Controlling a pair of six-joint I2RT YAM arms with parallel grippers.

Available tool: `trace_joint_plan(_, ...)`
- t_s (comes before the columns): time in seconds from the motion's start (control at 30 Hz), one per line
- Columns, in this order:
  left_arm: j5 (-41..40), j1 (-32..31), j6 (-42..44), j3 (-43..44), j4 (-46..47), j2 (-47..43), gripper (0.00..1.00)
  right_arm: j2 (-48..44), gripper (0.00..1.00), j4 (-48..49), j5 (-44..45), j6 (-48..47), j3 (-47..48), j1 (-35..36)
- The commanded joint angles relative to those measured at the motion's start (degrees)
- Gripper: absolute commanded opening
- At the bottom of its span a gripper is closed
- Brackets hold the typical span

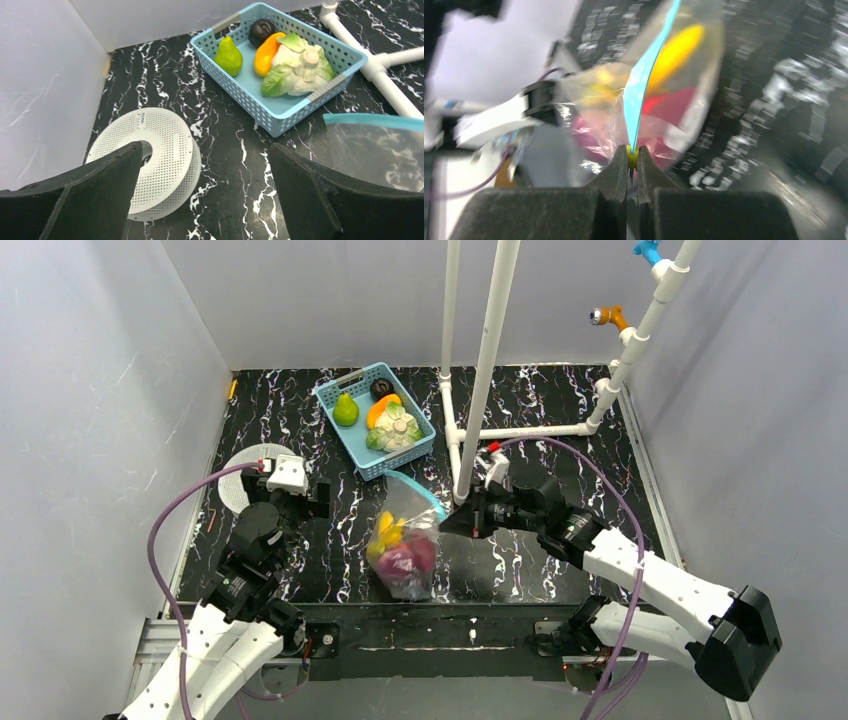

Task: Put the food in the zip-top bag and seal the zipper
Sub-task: Place the zipper food storage bag at the center of the board.

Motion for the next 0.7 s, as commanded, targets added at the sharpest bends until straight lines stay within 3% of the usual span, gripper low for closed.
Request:
trace_joint_plan(0.0,2.9,0.2,-1.4,1.0,1.6,0.3,0.98,-3.6,0.01,-8.2,12.7,3.3,-6.4,-6.1)
trace_joint_plan(0.2,4.0,0.3,-1.1,1.2,1.4,1.1,0.98,-5.8,0.01,-13.3,13.5,1.7,-11.1,-13.3)
trace_joint_plan(0.43,3.8,0.3,-0.5,0.7,2.0,1.4,0.98,3.8,0.01,-5.6,5.9,4.2,-10.9,-14.0)
trace_joint_plan(0.67,4.7,0.3,-1.1,1.0,0.8,1.9,0.98,11.2,0.04,-7.3,10.7,3.6,-9.3,-14.1)
